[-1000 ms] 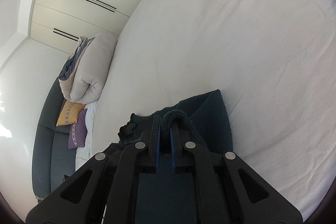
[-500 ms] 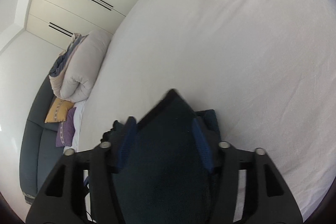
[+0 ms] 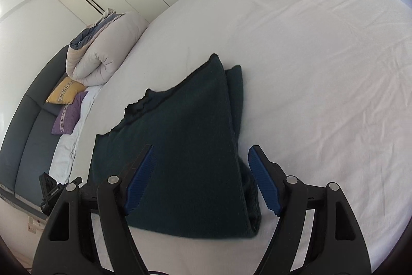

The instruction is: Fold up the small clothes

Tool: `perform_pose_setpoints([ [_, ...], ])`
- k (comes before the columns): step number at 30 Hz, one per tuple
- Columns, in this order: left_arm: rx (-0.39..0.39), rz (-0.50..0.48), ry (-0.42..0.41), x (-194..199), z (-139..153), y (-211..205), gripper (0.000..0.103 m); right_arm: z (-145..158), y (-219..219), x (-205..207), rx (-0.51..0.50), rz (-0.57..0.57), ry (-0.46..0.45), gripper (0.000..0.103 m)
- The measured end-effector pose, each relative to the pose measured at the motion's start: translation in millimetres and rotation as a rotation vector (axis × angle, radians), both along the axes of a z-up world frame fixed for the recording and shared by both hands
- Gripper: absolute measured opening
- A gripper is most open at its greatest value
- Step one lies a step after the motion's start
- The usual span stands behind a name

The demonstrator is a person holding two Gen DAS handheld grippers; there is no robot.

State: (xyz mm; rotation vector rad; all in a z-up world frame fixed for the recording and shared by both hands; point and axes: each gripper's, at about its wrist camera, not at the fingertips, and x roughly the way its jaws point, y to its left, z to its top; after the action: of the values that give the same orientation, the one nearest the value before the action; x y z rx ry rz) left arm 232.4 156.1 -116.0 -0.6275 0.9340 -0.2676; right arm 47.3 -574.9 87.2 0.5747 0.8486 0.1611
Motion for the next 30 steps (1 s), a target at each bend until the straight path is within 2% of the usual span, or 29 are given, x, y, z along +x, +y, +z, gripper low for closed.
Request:
perform_pose_setpoints([
  [4,0.010,-0.001,0.015,-10.0,-5.3,3.8,0.054,-8.9,-11.6,-46.9,0.019,0.006,0.004,0.073],
  [7,0.023,-0.011,0.010,-14.7,-6.8,2.5,0.054,-8.7,-18.8,-57.9,0.026,-0.001,-0.001,0.072],
  [10,0.048,-0.020,0.009,-16.9,-7.0,0.2,0.045,-7.6,-27.4,-62.0,0.051,-0.009,-0.005,0.072],
  [13,0.066,-0.023,0.003,-19.1,-6.6,0.9,0.030,-6.3,-29.9,-62.3,0.060,-0.005,-0.004,0.071],
  [14,0.074,-0.021,0.001,-19.9,-6.0,1.3,0.022,-6.6,-29.8,-62.3,0.057,-0.002,-0.002,0.070],
  [17,0.080,-0.020,-0.018,-23.8,-3.2,3.2,0.012,-8.6,-27.6,-60.2,0.050,0.009,0.008,0.067],
  [23,0.101,-0.043,0.001,-24.4,-8.4,-0.6,0.008,-12.6,-22.7,-52.0,0.042,0.022,0.022,0.067],
  [25,0.099,-0.027,-0.001,-25.4,-6.7,2.0,0.013,-12.1,-23.0,-52.4,0.043,0.022,0.021,0.067],
  [27,0.066,-0.027,-0.019,-26.6,-3.9,4.3,0.032,-11.8,-22.6,-51.5,0.036,0.028,0.021,0.067],
  [29,0.084,-0.026,-0.016,-26.6,-2.4,3.2,0.040,-12.6,-22.7,-51.2,0.031,0.031,0.027,0.067],
  [30,0.104,-0.019,-0.008,-26.1,-2.3,2.7,0.056,-13.1,-23.2,-50.5,0.032,0.029,0.030,0.067],
])
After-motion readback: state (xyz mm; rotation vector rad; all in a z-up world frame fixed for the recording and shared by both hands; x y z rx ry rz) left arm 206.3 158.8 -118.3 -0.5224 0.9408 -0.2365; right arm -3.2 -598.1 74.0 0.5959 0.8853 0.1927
